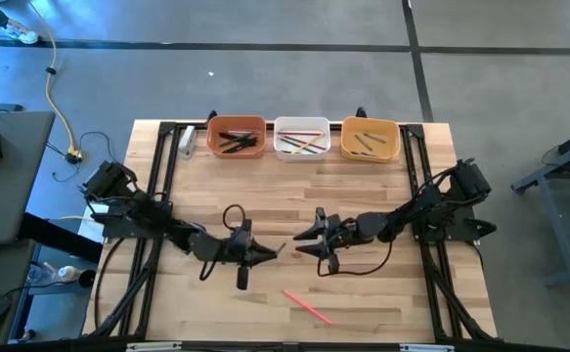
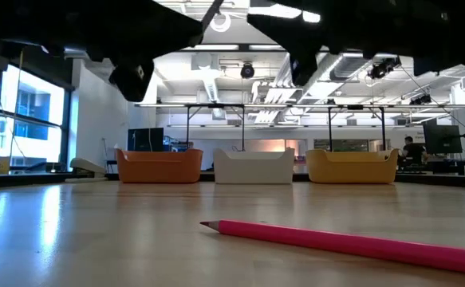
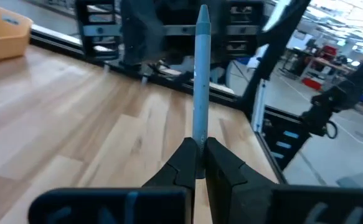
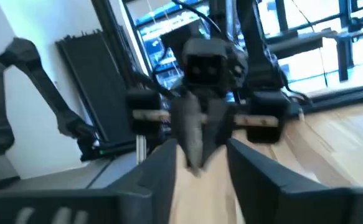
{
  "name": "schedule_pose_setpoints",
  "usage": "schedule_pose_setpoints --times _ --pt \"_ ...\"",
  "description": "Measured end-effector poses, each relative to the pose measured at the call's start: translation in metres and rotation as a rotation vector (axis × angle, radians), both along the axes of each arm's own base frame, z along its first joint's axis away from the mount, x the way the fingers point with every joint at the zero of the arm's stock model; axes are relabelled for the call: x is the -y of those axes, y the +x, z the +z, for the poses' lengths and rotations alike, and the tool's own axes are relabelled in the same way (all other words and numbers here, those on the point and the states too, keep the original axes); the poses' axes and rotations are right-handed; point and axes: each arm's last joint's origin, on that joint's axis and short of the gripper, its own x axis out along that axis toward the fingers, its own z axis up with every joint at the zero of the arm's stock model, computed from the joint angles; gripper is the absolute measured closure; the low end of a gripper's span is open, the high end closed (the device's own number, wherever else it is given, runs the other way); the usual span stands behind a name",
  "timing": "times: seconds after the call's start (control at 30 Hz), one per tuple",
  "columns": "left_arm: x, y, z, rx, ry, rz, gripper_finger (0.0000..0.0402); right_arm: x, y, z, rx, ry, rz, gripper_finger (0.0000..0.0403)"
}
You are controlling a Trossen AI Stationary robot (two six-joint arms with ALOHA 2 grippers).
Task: Sort crayons/erasers/pens/pencils in bins
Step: Put the gray crayon into the yellow bin
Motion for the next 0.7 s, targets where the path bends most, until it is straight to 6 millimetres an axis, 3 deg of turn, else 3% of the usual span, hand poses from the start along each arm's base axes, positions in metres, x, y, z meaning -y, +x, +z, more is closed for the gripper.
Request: schedule_pose_setpoints --times 0.13,0.27,0.53,0.7 --pt "-0.005 0.002 0.003 0.030 -0.010 0.010 0.0401 -0.006 0.005 0.008 0.026 -0.007 0.011 0.0224" --pt "-0.008 0.004 0.005 0.045 -0.018 0.005 0.0401 -0.009 0.012 0.014 0.018 -0.016 0.004 0.0209" --pt "-0.010 0.008 0.009 0.056 -0.020 -0.011 0.0401 -0.010 0.022 0.024 0.031 -0.064 -0.054 0.0220" --pt "-0.010 0.008 0.009 0.056 -0.017 -0.012 0.0401 -0.010 0.024 0.026 0.039 -0.072 -0.055 0.0250"
